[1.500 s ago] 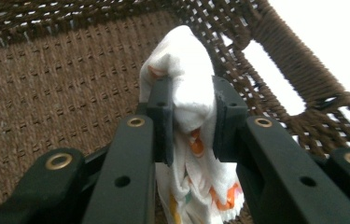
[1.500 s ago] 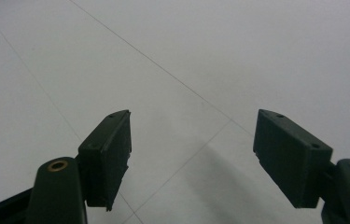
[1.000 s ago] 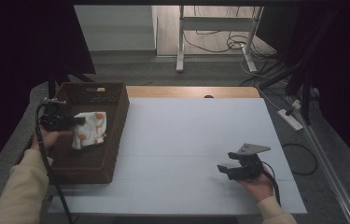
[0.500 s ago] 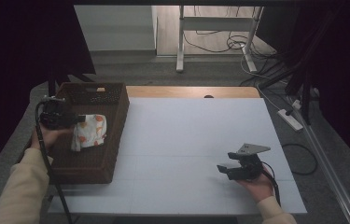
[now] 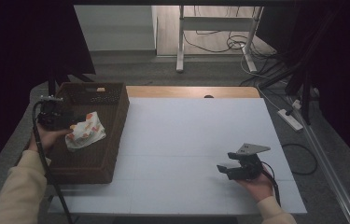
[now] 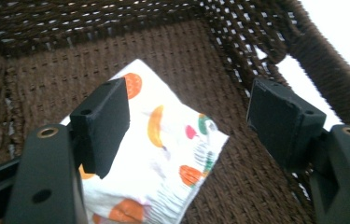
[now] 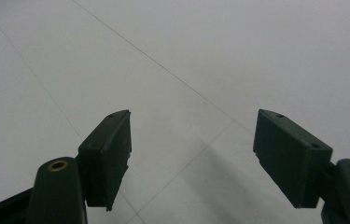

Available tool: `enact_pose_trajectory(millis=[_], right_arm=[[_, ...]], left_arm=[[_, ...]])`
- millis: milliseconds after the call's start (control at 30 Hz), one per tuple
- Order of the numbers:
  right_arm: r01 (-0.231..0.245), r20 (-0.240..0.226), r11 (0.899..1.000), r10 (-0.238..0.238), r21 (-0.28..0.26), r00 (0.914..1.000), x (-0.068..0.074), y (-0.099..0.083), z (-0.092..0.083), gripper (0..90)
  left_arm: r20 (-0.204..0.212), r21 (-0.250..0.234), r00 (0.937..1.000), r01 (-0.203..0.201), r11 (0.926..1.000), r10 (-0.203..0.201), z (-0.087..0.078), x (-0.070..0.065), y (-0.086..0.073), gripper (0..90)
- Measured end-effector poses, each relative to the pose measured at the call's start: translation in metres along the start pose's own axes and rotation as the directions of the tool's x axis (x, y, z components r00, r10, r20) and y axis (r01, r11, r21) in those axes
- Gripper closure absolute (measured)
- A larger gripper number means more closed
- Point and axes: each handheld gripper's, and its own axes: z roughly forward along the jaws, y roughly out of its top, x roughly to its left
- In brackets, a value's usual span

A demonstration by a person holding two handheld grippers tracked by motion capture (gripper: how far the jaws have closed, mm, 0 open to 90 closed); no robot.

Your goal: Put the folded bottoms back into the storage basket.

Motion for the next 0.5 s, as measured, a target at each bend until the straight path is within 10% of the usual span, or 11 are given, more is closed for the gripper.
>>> enact_pose_trajectory(millis=[500], right_arm=[[-0.009, -0.009, 1.000, 0.009, -0.013, 0.9999, -0.004, 0.002, 0.001, 28.2]], left_arm=[[0.072, -0.027, 0.9967, -0.035, 0.9990, 0.037, -0.006, -0.027, -0.008, 29.8]])
